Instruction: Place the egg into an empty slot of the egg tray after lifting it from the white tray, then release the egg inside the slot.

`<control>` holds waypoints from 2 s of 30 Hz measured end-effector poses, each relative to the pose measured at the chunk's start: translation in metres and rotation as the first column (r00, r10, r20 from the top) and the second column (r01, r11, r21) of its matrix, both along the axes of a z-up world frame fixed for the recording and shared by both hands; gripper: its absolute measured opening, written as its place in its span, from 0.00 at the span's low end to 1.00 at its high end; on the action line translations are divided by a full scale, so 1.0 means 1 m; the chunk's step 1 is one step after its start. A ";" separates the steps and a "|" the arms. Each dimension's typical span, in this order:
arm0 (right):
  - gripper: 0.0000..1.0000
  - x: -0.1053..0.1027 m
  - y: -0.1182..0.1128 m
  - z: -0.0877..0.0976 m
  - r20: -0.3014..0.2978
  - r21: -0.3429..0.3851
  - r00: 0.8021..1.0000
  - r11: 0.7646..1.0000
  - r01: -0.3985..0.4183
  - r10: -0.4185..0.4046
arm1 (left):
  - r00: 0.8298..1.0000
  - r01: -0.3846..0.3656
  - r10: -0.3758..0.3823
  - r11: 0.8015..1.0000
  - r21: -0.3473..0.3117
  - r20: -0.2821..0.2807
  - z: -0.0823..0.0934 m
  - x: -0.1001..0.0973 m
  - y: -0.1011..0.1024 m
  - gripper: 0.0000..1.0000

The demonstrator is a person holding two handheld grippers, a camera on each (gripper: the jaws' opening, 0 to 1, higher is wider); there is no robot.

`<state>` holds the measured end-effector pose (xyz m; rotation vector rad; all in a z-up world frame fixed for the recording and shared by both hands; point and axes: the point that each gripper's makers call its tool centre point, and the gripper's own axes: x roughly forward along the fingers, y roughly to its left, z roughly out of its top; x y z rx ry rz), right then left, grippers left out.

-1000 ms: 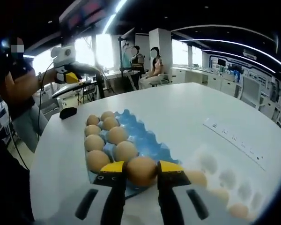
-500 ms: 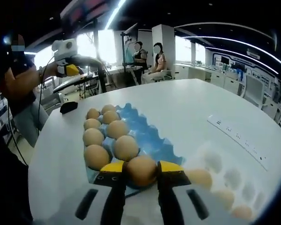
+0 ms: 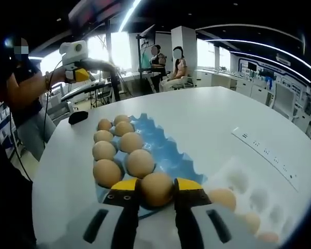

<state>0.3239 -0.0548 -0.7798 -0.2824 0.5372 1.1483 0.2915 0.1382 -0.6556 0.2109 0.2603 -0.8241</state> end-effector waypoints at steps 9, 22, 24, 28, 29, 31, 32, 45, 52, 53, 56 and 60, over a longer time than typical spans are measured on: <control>0.27 0.002 0.002 -0.003 -0.041 0.008 0.999 1.000 -0.020 0.021 | 1.000 0.002 -0.002 1.000 0.000 -0.001 0.000 0.001 -0.001 0.45; 0.27 0.000 0.005 -0.006 -0.094 0.003 0.995 0.999 -0.036 0.036 | 1.000 0.000 0.000 1.000 0.004 0.010 0.005 0.002 0.001 0.45; 0.27 0.000 0.005 -0.006 -0.084 0.003 0.996 0.999 -0.035 0.035 | 1.000 -0.001 0.001 1.000 0.005 0.007 0.004 0.001 0.001 0.45; 0.27 -0.001 0.005 -0.002 -0.031 0.006 0.999 0.999 -0.044 0.044 | 1.000 -0.005 0.005 1.000 0.005 0.004 0.003 0.000 0.002 0.45; 0.26 -0.002 0.003 -0.001 -0.024 0.007 0.999 0.999 -0.041 0.041 | 1.000 -0.007 0.007 1.000 0.005 0.003 0.003 0.000 0.003 0.45; 0.26 0.001 0.002 0.009 -0.024 0.055 1.000 0.998 -0.017 0.018 | 1.000 -0.008 0.008 1.000 0.004 0.003 0.003 -0.001 0.003 0.45; 0.26 0.003 0.000 0.012 -0.022 0.060 1.000 0.998 -0.006 0.007 | 1.000 -0.008 0.008 1.000 0.005 0.003 0.003 -0.001 0.003 0.45; 0.26 0.051 -0.061 0.032 0.094 0.056 0.980 0.984 0.171 -0.176 | 1.000 -0.005 0.005 1.000 -0.002 0.005 0.003 0.000 -0.001 0.45; 0.27 0.050 -0.071 0.019 0.083 0.015 0.980 0.983 0.183 -0.183 | 1.000 -0.003 0.003 1.000 -0.001 0.002 0.002 0.000 -0.002 0.45; 0.27 0.050 -0.071 0.017 0.076 0.017 0.980 0.983 0.181 -0.182 | 1.000 -0.003 0.003 1.000 0.000 0.002 0.002 0.000 -0.002 0.45; 0.27 0.049 -0.069 0.014 0.079 0.008 0.981 0.984 0.177 -0.177 | 1.000 -0.004 0.004 1.000 0.003 0.000 0.001 0.000 -0.002 0.45; 0.27 0.051 -0.065 0.012 0.094 -0.006 0.983 0.987 0.160 -0.159 | 1.000 -0.005 0.005 1.000 0.004 -0.003 0.001 0.000 -0.001 0.45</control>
